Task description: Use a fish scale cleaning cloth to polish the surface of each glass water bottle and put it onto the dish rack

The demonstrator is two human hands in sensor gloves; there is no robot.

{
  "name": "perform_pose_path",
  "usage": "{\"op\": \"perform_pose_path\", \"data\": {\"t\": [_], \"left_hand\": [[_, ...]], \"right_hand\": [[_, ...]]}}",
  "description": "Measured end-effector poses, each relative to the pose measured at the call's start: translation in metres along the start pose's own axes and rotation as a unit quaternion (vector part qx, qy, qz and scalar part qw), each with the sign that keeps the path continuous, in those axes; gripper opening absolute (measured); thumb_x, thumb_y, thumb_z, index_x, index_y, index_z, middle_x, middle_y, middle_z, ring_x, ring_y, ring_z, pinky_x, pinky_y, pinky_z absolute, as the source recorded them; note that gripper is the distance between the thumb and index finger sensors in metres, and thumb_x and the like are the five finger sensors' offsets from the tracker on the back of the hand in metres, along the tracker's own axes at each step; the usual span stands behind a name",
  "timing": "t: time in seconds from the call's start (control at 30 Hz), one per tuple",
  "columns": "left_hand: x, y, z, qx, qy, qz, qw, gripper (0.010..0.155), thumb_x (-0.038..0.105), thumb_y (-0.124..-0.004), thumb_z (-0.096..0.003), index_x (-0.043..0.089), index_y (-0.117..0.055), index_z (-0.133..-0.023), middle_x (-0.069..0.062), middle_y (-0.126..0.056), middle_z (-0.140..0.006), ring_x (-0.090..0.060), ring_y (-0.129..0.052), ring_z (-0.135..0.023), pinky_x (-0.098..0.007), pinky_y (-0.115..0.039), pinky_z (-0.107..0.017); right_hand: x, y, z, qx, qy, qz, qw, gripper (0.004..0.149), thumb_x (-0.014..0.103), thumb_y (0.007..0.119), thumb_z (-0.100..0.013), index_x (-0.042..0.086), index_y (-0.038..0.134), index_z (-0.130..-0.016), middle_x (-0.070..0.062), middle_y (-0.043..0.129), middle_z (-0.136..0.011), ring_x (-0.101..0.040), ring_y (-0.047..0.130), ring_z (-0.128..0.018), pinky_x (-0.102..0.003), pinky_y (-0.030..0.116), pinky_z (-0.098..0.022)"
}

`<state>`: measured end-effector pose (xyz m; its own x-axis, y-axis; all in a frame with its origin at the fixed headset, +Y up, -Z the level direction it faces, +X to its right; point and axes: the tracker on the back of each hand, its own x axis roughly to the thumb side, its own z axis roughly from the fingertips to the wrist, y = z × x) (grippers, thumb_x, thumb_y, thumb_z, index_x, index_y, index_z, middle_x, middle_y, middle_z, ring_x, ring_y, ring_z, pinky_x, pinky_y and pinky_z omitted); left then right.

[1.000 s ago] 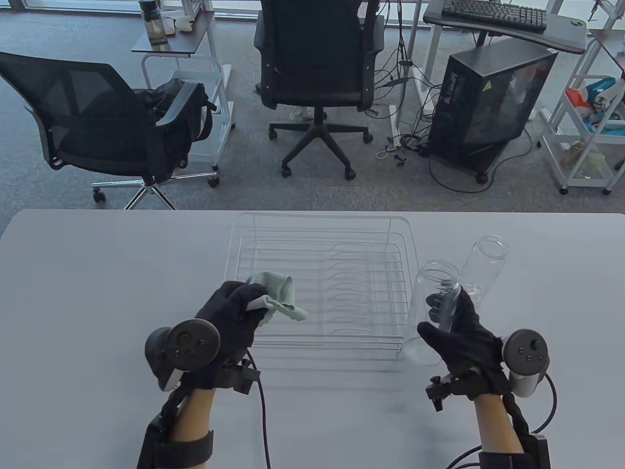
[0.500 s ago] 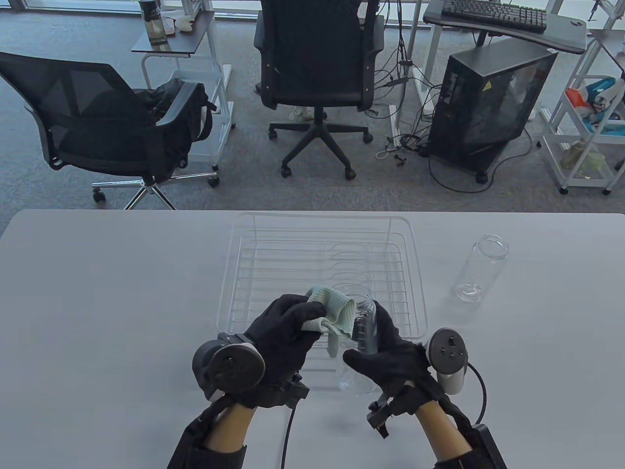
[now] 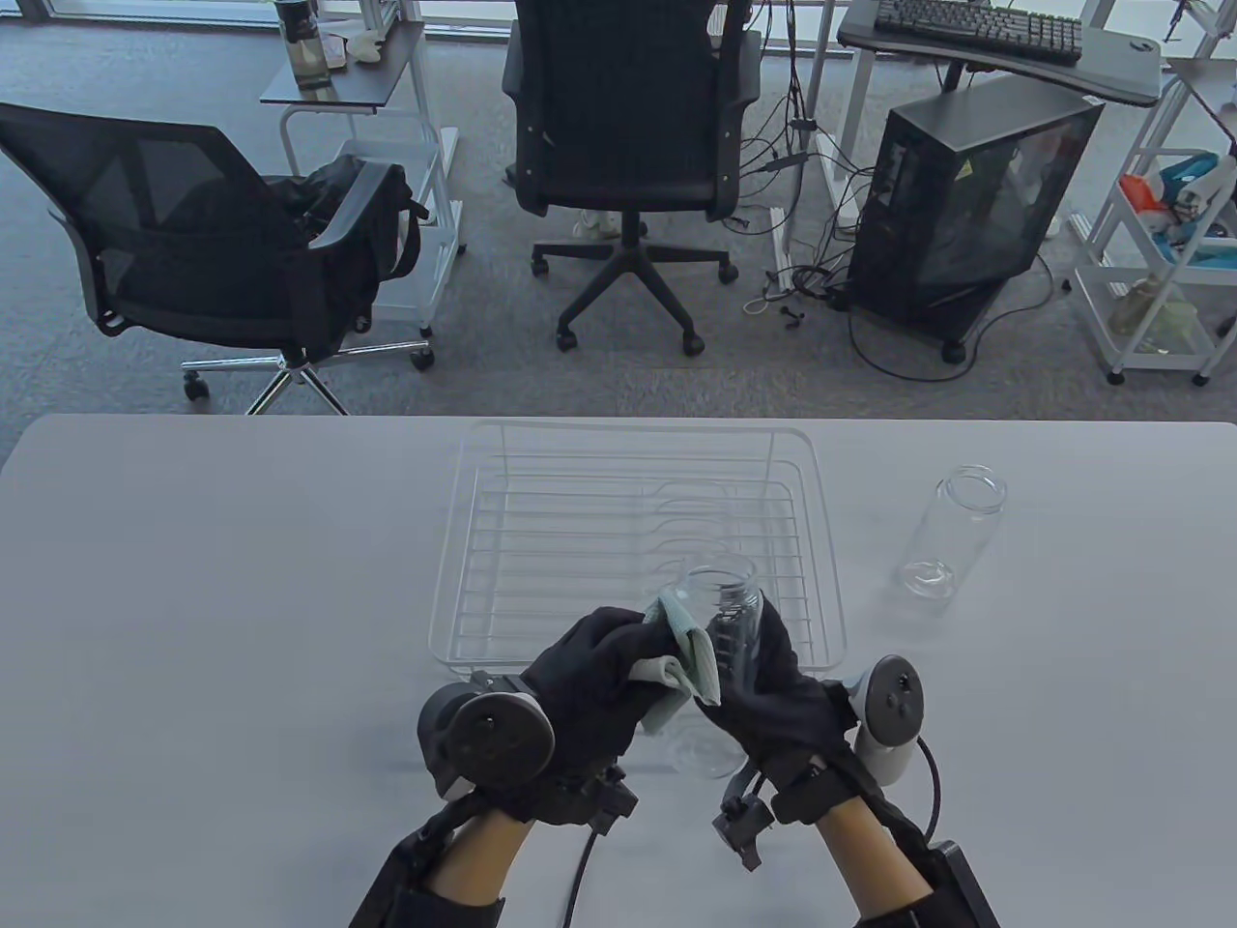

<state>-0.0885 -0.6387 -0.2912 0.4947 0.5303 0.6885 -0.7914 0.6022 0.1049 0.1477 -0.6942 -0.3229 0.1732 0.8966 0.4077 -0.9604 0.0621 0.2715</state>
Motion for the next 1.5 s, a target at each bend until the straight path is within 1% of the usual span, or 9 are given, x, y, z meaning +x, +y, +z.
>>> {"op": "perform_pose_path", "data": {"t": [0.27,0.4,0.53,0.67,0.8,1.0,1.23,1.37,1.5], "left_hand": [[0.010,-0.032,0.005,-0.050,-0.026,-0.023,0.998,0.040,0.039,-0.086,-0.0522,0.034,-0.077,-0.091,-0.007,-0.088,-0.089,-0.029,-0.098,-0.062,-0.047,-0.087,-0.050],[0.007,-0.027,0.007,-0.018,-0.010,-0.019,1.000,0.039,0.039,-0.086,-0.0523,0.035,-0.076,-0.090,-0.006,-0.087,-0.090,-0.029,-0.098,-0.063,-0.047,-0.087,-0.051],[0.001,-0.012,0.010,0.031,0.006,-0.005,0.999,0.039,0.039,-0.085,-0.0534,0.035,-0.073,-0.090,-0.007,-0.084,-0.092,-0.030,-0.096,-0.065,-0.048,-0.085,-0.052],[-0.002,0.000,0.010,0.056,0.018,0.012,0.998,0.039,0.038,-0.084,-0.0538,0.035,-0.072,-0.091,-0.007,-0.083,-0.092,-0.030,-0.095,-0.066,-0.048,-0.084,-0.053],[-0.006,0.012,0.005,0.079,0.027,0.019,0.996,0.039,0.038,-0.084,-0.0542,0.034,-0.072,-0.092,-0.007,-0.084,-0.092,-0.030,-0.095,-0.066,-0.048,-0.084,-0.053],[-0.015,0.026,0.001,0.102,0.053,0.063,0.991,0.040,0.038,-0.083,-0.0552,0.034,-0.072,-0.093,-0.008,-0.083,-0.093,-0.031,-0.095,-0.066,-0.048,-0.084,-0.053],[-0.012,0.003,0.009,0.051,0.035,0.044,0.997,0.040,0.038,-0.083,-0.0554,0.034,-0.072,-0.093,-0.008,-0.082,-0.093,-0.030,-0.095,-0.066,-0.048,-0.084,-0.053],[0.001,-0.018,0.015,0.008,-0.006,0.004,1.000,0.040,0.038,-0.081,-0.0558,0.035,-0.071,-0.094,-0.008,-0.082,-0.093,-0.030,-0.095,-0.066,-0.048,-0.084,-0.053],[0.005,-0.031,0.020,-0.013,-0.020,-0.013,1.000,0.040,0.038,-0.081,-0.0558,0.036,-0.070,-0.094,-0.008,-0.081,-0.093,-0.030,-0.095,-0.066,-0.048,-0.084,-0.053]], "right_hand": [[0.011,-0.027,0.001,-0.059,-0.003,0.020,0.998,0.100,0.063,0.077,-0.049,0.007,0.022,-0.110,-0.024,0.038,-0.107,-0.046,0.070,-0.085,-0.060,0.065,-0.057],[0.010,-0.025,0.001,-0.002,0.018,-0.021,1.000,0.088,0.065,0.064,-0.055,0.014,0.024,-0.114,-0.026,0.040,-0.111,-0.048,0.059,-0.090,-0.063,0.057,-0.060],[0.003,-0.019,-0.001,0.073,0.037,-0.054,0.995,0.081,0.063,0.062,-0.057,0.021,0.026,-0.116,-0.025,0.046,-0.112,-0.050,0.053,-0.091,-0.062,0.051,-0.060],[-0.008,-0.012,0.000,0.116,0.071,-0.098,0.986,0.076,0.058,0.065,-0.059,0.026,0.024,-0.115,-0.022,0.049,-0.113,-0.053,0.051,-0.091,-0.063,0.051,-0.060],[-0.015,-0.005,0.001,0.146,0.091,-0.141,0.975,0.078,0.056,0.071,-0.059,0.035,0.021,-0.115,-0.017,0.038,-0.116,-0.064,0.055,-0.094,-0.078,0.053,-0.055],[-0.021,0.005,0.004,0.182,0.084,-0.080,0.977,0.087,0.052,0.081,-0.054,0.037,0.018,-0.113,-0.016,0.030,-0.112,-0.052,0.065,-0.087,-0.068,0.063,-0.056],[-0.023,0.007,0.002,0.112,0.047,-0.054,0.991,0.104,0.055,0.085,-0.049,0.024,0.007,-0.110,-0.017,0.025,-0.110,-0.047,0.060,-0.080,-0.061,0.061,-0.056],[-0.022,-0.005,0.001,0.021,0.025,-0.068,0.997,0.109,0.062,0.083,-0.048,0.022,0.000,-0.106,-0.023,0.037,-0.110,-0.045,0.061,-0.077,-0.055,0.061,-0.054],[-0.015,-0.016,0.001,-0.002,0.026,-0.032,0.999,0.107,0.065,0.079,-0.049,0.019,0.002,-0.107,-0.021,0.048,-0.108,-0.043,0.061,-0.077,-0.053,0.060,-0.053]]}}
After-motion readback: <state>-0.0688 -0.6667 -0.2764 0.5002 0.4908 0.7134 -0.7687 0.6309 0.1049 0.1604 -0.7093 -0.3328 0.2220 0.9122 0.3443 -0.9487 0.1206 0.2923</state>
